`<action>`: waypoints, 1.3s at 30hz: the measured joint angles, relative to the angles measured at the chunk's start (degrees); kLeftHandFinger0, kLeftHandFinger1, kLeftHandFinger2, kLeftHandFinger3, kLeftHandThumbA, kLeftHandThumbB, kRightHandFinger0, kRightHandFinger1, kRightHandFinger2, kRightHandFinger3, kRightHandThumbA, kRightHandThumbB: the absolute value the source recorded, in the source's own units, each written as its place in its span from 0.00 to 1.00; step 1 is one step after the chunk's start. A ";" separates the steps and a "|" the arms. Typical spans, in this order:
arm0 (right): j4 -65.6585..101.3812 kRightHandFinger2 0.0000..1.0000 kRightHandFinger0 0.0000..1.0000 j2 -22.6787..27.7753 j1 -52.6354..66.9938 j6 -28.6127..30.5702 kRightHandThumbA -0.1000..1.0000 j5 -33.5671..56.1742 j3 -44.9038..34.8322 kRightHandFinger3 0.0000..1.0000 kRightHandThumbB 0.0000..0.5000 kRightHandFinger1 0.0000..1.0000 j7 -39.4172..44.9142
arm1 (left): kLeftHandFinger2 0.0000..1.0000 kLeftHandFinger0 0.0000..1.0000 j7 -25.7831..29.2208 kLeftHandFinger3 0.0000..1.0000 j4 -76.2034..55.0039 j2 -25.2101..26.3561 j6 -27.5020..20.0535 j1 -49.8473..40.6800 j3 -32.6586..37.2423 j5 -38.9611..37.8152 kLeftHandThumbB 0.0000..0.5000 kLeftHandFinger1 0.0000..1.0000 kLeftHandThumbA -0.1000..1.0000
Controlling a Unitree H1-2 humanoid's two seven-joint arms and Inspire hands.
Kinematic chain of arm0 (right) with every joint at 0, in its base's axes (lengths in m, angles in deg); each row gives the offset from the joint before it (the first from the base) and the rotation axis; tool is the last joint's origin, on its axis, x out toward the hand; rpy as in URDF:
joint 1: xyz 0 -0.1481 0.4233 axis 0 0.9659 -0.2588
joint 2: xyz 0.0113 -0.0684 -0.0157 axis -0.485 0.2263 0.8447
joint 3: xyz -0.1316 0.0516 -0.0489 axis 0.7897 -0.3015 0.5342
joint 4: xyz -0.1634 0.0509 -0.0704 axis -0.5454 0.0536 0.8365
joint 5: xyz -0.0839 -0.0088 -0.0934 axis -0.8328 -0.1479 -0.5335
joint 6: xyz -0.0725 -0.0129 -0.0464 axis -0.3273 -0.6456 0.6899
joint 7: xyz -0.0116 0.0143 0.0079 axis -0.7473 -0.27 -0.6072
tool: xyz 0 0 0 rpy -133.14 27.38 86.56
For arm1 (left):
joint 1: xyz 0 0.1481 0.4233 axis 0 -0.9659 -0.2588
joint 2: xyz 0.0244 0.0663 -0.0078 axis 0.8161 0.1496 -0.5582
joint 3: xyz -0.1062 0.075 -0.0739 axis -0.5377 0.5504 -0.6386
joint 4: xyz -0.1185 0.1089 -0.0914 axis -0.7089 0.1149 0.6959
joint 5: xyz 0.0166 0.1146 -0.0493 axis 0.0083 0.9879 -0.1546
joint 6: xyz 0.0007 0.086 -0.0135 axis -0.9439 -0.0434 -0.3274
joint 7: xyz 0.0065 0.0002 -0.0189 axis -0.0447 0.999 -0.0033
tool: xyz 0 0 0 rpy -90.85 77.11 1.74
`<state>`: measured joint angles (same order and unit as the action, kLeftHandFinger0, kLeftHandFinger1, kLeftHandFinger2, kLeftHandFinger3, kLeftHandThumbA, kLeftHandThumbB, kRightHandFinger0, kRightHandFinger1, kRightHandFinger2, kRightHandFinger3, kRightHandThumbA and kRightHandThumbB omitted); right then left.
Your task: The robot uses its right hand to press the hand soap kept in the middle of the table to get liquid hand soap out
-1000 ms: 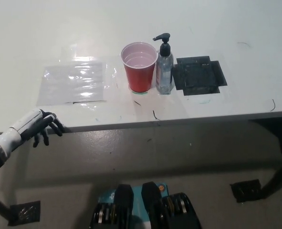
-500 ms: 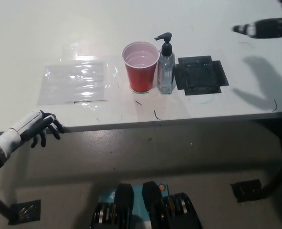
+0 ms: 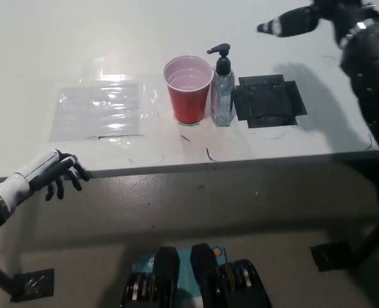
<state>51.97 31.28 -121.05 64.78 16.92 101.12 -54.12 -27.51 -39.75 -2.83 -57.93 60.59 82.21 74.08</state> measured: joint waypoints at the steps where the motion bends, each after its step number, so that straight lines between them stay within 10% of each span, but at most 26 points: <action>1: -0.85 1.00 1.00 -0.54 -0.28 0.46 1.00 -0.28 0.09 1.00 0.91 1.00 -0.01 | 0.40 0.19 -0.06 0.60 0.00 0.00 0.00 0.02 0.00 0.02 0.46 0.23 1.00; 21: -18.50 1.00 1.00 -10.77 -1.08 6.16 1.00 -2.39 1.56 1.00 0.68 1.00 -1.88 | 0.40 0.14 -1.36 0.60 0.21 -0.02 0.21 1.59 0.24 0.42 0.49 0.19 1.00; 39: -24.61 1.00 1.00 -12.42 -0.11 12.45 1.00 -3.59 2.15 1.00 0.84 1.00 -4.73 | 0.40 0.10 -2.48 0.59 0.74 -0.34 0.04 2.52 0.99 0.54 0.49 0.17 1.00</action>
<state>27.36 18.86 -121.16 77.23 13.33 103.27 -58.85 -29.99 -39.02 -3.17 -57.89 63.12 83.20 74.62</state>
